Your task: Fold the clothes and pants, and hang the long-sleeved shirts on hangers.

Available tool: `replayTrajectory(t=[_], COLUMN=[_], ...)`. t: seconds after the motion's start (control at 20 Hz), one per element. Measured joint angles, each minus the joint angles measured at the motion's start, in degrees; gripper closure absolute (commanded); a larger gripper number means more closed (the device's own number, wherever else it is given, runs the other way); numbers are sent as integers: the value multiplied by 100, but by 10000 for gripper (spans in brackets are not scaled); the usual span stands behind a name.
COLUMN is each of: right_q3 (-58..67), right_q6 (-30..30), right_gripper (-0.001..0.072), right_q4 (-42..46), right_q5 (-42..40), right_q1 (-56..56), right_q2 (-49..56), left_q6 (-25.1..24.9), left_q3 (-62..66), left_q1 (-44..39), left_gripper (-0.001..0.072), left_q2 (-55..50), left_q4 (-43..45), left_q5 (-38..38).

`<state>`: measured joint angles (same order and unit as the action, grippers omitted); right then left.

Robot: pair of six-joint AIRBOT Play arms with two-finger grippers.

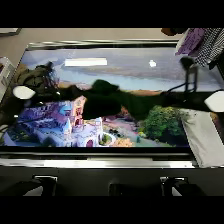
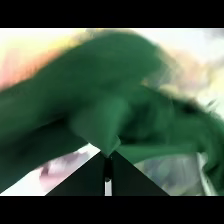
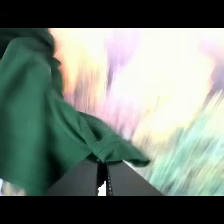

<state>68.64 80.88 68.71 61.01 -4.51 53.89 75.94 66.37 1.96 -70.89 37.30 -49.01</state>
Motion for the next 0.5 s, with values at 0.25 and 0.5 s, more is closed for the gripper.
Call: replayTrajectory(t=[0.25, 0.5], right_q3=[1495, 2234], right_q6=[-2, 131], right_gripper=[681, 681], right_q4=[227, 203], right_q5=[96, 219], right_q1=[-4, -7], right_q2=[-459, -1246], left_q6=[302, 503], left_q3=[981, 1497], left_q1=[348, 452], left_gripper=[693, 693], left_q2=[1141, 2358], left_q4=[153, 216], left_q5=[-267, -313])
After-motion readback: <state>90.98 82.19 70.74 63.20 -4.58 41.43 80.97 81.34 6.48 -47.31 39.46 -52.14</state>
